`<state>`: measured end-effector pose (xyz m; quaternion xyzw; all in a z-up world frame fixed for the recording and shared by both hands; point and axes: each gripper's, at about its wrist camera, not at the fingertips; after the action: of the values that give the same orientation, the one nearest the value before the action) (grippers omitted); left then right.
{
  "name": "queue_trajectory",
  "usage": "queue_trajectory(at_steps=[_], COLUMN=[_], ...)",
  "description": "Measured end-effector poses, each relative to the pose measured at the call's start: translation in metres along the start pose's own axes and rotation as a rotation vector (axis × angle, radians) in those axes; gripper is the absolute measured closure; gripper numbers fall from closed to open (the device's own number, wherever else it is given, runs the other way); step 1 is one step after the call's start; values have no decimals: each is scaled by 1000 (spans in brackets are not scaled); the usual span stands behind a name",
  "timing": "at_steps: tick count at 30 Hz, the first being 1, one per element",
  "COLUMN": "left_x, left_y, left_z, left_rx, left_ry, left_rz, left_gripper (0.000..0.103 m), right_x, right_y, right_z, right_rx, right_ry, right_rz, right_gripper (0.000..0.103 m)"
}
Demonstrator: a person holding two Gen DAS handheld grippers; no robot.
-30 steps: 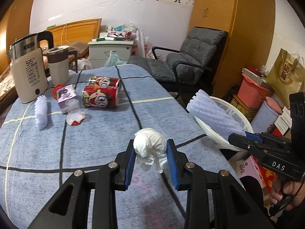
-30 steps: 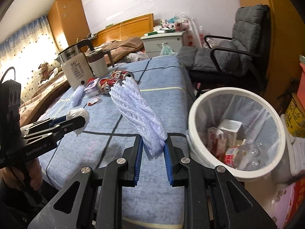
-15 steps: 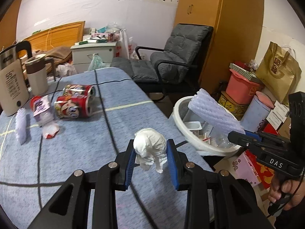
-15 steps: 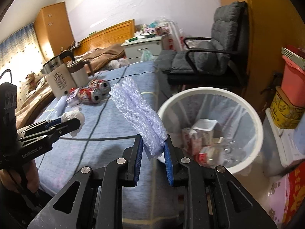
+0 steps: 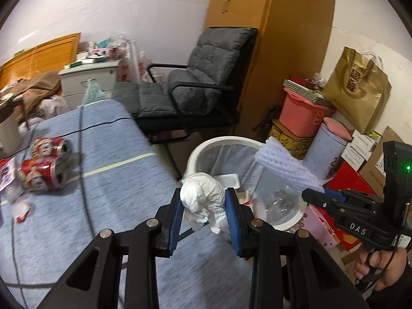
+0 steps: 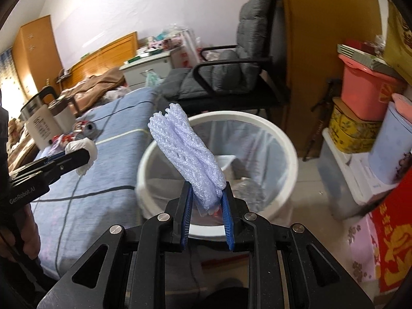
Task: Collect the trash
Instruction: 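Carry the foam net toward the wastebasket with the right gripper while the left gripper holds the tissue, then open both grippers over the wastebasket to drop the tissue and foam net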
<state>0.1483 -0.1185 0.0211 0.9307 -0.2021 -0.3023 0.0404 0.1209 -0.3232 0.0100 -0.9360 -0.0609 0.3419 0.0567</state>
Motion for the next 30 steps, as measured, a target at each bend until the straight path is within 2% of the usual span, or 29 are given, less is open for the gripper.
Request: queue_trajectory(at_steps=[7,15,18,19,21,22,24,30], left_x=[35,65,74,77,80,80,80,71], left_y=[19,31,32,32,31,30,29,25], left_z=[-2,-4,-6,-7,-7,-8,-7,-5], left_rx=[33,59,58,56,49,45,40,39], left_ry=[-56,-94,-97,-101,-103,-99,-97,-89], left_rz=[45,61,63,61,71,75,77,69], left_gripper=[70,68,61,59,46,44,43,43], right_x=[12,29,37,39,40,40,38,26], right_y=[18,33,36,36,36,36,36,30], right_z=[-3,-8,-11,-11,-10,-10,-9,-10], right_rx=[24,49,48,48,47,47,50,41], right_ry=[-21,-38,-46,-51,-46,-43,-32,-9], right_rz=[49,83,79,82,79,77,75,66], right_gripper=[80,79,77,75,70,61,50,50])
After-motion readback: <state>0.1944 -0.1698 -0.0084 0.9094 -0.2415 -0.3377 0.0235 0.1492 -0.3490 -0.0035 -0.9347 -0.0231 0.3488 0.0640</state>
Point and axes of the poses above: each gripper's, at about its wrist camera, not at the fingertips, and x roughly the way its jaws point, y to its right, z to its underside, and after that the axes turned 4 degrees about y, right-handed
